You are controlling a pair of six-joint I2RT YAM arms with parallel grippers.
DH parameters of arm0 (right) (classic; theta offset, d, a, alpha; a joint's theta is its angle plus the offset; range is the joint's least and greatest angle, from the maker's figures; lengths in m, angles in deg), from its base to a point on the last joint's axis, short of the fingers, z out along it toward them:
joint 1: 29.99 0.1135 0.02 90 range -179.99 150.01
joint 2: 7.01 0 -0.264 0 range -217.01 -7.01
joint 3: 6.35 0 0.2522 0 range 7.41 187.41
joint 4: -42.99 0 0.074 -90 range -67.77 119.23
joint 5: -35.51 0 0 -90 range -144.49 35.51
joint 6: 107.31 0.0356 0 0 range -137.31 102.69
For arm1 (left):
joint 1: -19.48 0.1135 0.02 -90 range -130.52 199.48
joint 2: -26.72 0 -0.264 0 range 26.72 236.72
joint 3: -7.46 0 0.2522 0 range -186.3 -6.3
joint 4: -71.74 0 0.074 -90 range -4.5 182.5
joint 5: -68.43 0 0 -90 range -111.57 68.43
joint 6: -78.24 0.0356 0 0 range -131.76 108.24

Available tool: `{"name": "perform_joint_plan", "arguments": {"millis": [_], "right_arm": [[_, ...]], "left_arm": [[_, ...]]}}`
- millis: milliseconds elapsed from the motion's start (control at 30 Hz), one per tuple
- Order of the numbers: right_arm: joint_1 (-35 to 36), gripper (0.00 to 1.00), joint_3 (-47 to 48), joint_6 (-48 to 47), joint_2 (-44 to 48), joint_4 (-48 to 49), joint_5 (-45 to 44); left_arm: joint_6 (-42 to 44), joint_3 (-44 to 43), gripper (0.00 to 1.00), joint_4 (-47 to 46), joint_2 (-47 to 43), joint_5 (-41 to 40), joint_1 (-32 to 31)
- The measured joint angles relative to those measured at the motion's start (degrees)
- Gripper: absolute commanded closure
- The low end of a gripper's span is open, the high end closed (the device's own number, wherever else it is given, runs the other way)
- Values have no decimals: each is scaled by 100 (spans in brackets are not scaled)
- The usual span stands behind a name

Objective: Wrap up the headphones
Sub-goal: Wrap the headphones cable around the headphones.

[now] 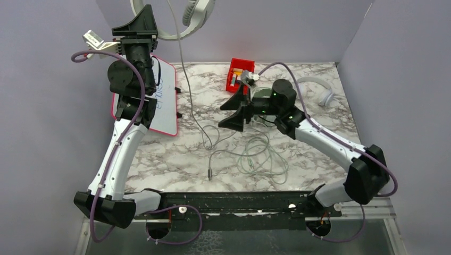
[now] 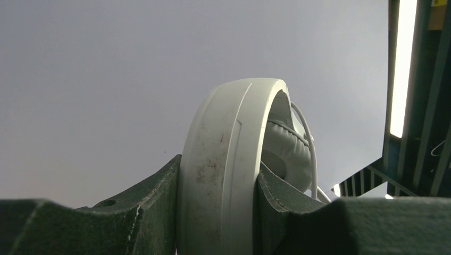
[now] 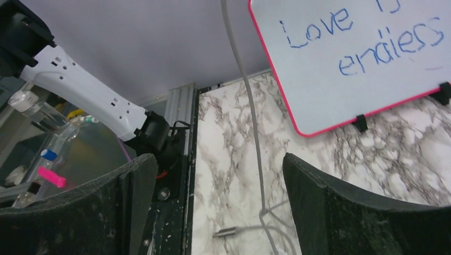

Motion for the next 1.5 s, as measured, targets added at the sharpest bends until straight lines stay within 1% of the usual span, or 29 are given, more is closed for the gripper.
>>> {"name": "perform_joint_plan", "arguments": {"millis": [133, 367, 500, 600, 800, 833, 867, 967, 1067, 1100, 1133, 1200, 1300, 1500], "right_arm": [[391, 8, 293, 48, -710, 603, 11], [839, 10, 291, 31, -1665, 1434, -107], [931, 15, 181, 0, -1950, 1869, -348], [929, 23, 138, -55, -2105, 2210, -487], [918, 32, -306, -50, -2374, 3322, -555], [918, 35, -323, -42, -2450, 3432, -575], [918, 38, -323, -28, -2516, 3499, -586], [920, 56, -323, 37, -2647, 3626, -595], [920, 68, -380, 79, -2557, 3696, -636], [920, 80, -562, 105, -2393, 3722, -739], [920, 90, -822, 107, -2181, 3792, -813], [885, 99, -1443, 127, -1663, 3985, -949], [802, 100, -2103, 107, -994, 4065, -1062], [621, 100, -2640, 0, -177, 3731, -1224]], "left_arm": [[-111, 120, 100, 157, -74, 74, 0], [-205, 127, 100, 210, -74, 146, 24], [-251, 87, 100, 313, -74, 199, 28], [-282, 52, 100, 378, -76, 234, 28], [-339, -22, 100, 498, -74, 323, 28], [-352, -35, 100, 498, -76, 334, 28], [-376, -42, 100, 498, -76, 350, 28], [-431, -46, 100, 498, -76, 380, 35], [-433, -46, 100, 525, -76, 398, 35], [-433, -46, 100, 540, -76, 398, 35], [-422, -48, 100, 555, -76, 398, 37], [-402, -72, 100, 605, -74, 398, 39], [-387, -151, 100, 693, -74, 420, 52], [-435, -391, 100, 754, -35, 647, 109]]}}
